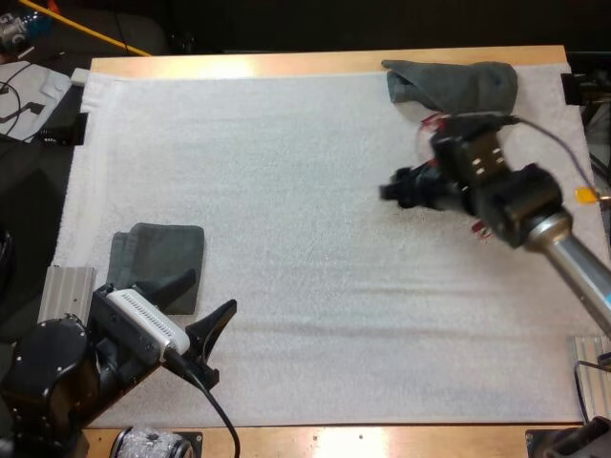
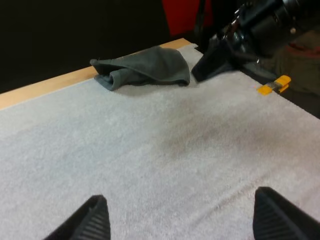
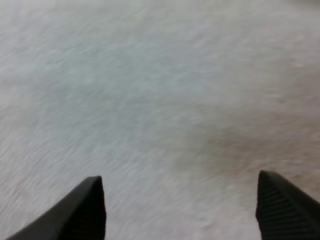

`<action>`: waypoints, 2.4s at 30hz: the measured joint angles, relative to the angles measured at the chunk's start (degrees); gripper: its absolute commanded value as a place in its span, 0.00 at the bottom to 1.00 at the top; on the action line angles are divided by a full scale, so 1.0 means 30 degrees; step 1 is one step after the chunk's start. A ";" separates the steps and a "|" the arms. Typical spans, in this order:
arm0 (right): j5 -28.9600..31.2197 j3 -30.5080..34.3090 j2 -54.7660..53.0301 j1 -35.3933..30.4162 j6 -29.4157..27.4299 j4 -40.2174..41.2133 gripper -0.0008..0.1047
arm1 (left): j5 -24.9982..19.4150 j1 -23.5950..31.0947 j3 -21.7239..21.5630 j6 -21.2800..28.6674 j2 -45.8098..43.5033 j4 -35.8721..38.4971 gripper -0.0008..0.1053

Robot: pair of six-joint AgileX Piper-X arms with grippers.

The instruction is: Pick towel from pile, fold and stack

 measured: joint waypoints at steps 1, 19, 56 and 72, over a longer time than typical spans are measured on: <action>-0.0238 0.0000 0.0059 -0.1020 0.0000 -0.0025 0.59 | 0.0000 0.0000 0.0000 0.0000 0.0000 0.0147 0.56; 0.0018 0.0000 -0.5609 -0.5675 -0.0861 0.2908 0.59 | 0.0000 0.0000 0.0045 0.0000 -0.0269 0.0447 0.56; 0.0057 -0.0656 0.4614 -0.6952 0.4002 -0.3714 0.59 | 0.0000 0.0000 0.0009 -0.0124 -0.0915 0.1494 0.57; 0.0865 -0.3417 1.0399 -0.7898 0.5231 -0.5484 0.60 | 0.0000 0.0000 0.0009 -0.0124 -0.0863 0.1540 0.57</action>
